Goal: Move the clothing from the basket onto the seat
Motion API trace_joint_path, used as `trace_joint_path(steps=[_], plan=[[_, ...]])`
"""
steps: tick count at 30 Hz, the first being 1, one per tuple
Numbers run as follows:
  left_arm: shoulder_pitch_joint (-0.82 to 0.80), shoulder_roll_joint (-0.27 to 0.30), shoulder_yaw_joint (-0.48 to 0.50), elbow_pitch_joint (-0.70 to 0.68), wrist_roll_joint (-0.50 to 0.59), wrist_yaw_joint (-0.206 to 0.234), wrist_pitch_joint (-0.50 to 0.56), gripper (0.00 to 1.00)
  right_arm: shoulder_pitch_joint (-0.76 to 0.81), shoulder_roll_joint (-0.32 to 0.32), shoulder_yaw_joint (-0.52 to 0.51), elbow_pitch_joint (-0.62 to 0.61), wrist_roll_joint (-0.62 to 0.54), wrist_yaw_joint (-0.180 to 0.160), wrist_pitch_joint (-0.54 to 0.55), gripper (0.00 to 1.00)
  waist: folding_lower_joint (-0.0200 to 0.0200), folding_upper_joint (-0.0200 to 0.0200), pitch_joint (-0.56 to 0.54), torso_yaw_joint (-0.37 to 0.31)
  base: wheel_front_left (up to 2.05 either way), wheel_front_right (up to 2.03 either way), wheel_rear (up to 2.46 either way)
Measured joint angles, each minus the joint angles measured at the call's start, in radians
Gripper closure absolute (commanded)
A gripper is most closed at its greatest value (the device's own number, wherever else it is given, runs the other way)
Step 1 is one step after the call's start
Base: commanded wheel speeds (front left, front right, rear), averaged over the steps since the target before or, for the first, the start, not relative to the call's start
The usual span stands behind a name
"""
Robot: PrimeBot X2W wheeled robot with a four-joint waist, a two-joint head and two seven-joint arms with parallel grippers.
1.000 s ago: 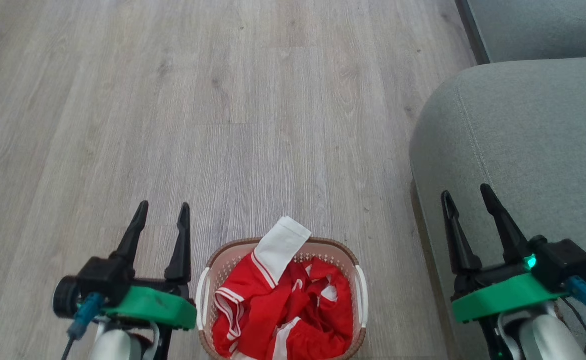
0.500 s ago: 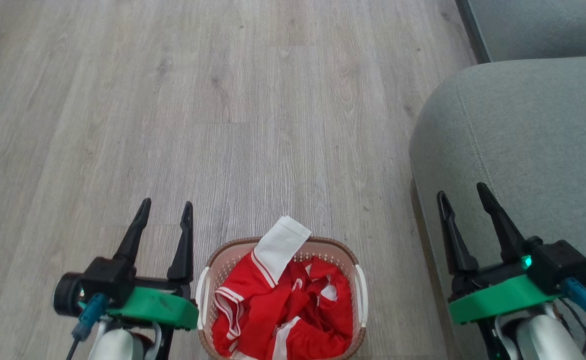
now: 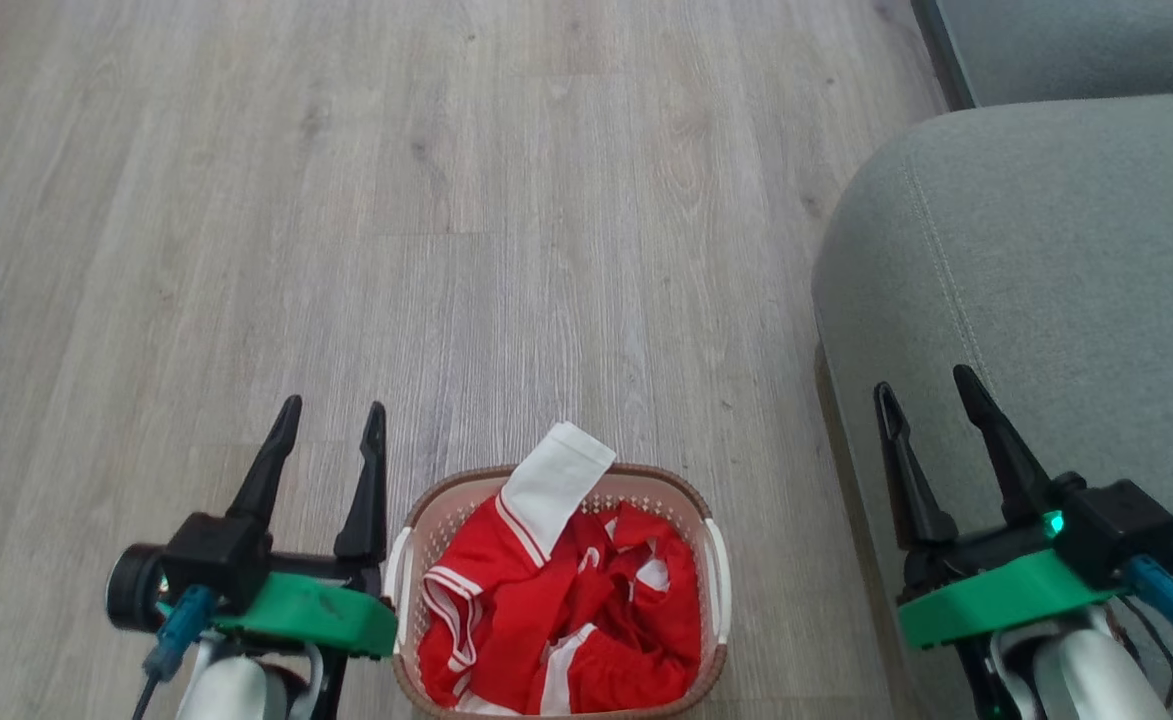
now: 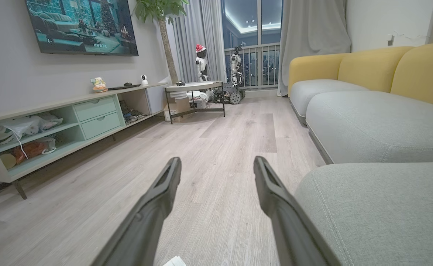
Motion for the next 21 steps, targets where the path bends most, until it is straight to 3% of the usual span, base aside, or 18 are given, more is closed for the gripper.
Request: trace_joint_path(steps=[21], plan=[[-0.106, 0.000, -0.020, 0.046, -0.038, 0.008, -0.003, 0.00, -0.063, 0.000, -0.023, -0.034, 0.000, 0.000, 0.000, 0.00, 0.0000, 0.0000, 0.147, -0.066, 0.00, 0.00, 0.00]])
